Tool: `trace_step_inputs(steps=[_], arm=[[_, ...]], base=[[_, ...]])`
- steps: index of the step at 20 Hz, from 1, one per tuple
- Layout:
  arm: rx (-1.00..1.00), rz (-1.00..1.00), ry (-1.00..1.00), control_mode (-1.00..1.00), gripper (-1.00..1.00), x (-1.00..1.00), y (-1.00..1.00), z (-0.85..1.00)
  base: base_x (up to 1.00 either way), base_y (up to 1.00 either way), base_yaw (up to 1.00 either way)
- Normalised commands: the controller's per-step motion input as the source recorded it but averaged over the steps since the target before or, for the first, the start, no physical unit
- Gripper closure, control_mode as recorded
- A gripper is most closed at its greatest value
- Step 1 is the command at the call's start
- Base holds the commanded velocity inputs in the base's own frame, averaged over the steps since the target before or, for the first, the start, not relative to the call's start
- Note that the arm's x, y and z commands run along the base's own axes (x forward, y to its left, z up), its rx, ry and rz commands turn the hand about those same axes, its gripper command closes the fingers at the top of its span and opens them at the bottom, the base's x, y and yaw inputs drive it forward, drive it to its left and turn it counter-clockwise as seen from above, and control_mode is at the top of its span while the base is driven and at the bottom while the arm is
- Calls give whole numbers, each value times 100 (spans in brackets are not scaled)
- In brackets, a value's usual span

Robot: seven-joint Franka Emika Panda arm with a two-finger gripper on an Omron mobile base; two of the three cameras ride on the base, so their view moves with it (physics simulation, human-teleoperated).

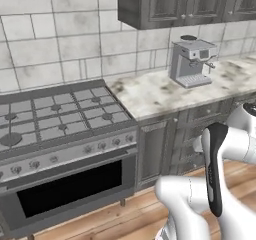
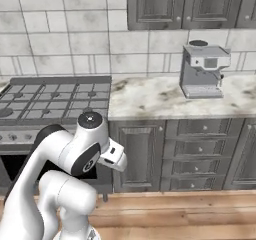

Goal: Four empty soda cans are scattered around the kitchen. Gather all the cans and cluster them next to the stove for recycling.

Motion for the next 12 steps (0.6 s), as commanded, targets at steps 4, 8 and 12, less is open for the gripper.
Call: trace_step_inputs(steps=[4, 8, 12], arm=[[0, 0, 0, 100, -100, 0, 0, 0], [0, 0, 0, 100, -100, 0, 0, 0], [0, 0, 0, 100, -100, 0, 0, 0]], base=[[-2, -49, -35], [-5, -54, -41], [-22, -62, -42]])
